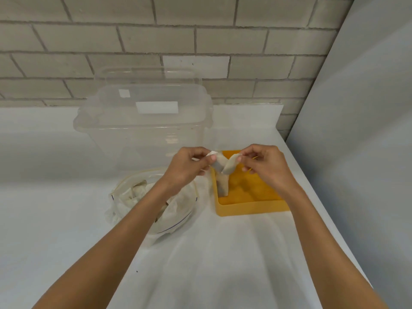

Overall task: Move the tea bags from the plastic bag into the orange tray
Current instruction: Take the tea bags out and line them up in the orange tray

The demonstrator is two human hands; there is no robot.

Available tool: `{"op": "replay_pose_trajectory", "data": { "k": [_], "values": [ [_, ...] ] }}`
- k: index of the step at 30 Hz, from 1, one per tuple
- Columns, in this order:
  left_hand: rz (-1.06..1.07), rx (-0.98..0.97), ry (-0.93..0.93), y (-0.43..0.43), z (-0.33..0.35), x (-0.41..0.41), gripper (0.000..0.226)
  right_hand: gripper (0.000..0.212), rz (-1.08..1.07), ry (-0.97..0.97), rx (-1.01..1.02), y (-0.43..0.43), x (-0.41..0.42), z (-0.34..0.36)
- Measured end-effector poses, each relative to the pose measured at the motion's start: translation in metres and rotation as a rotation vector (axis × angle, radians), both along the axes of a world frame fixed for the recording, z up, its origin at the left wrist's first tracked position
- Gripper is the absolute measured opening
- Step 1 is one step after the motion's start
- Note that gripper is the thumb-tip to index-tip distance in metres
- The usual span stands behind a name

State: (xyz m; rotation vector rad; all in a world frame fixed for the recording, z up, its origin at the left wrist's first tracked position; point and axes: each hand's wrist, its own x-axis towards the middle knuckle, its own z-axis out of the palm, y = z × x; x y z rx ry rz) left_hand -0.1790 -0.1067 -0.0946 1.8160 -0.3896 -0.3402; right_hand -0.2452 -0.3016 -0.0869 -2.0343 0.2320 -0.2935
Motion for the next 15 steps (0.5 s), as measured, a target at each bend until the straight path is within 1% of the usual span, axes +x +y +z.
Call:
{"op": "replay_pose_trajectory", "data": {
  "k": [2,3,8,11,15],
  "values": [
    [-0.045,0.165,-0.173,-0.005,0.009,0.008,0.012,0.004,-0.015,-0.005,-0.037,-0.011,-0.003,0.003],
    [-0.081,0.215,-0.213,-0.009,0.013,0.011,0.013,0.007,-0.023,-0.006,-0.059,-0.016,-0.004,0.002],
    [-0.316,0.432,-0.303,-0.030,0.027,0.017,0.014,0.005,-0.054,0.001,-0.138,-0.031,-0.011,-0.001],
    [-0.383,0.459,-0.292,-0.037,0.029,0.017,0.018,0.009,-0.070,0.006,-0.139,-0.035,-0.014,-0.004],
    [-0.408,0.395,-0.176,-0.041,0.025,0.015,0.019,0.008,-0.087,0.018,-0.146,-0.042,-0.018,-0.008]
  ]
}}
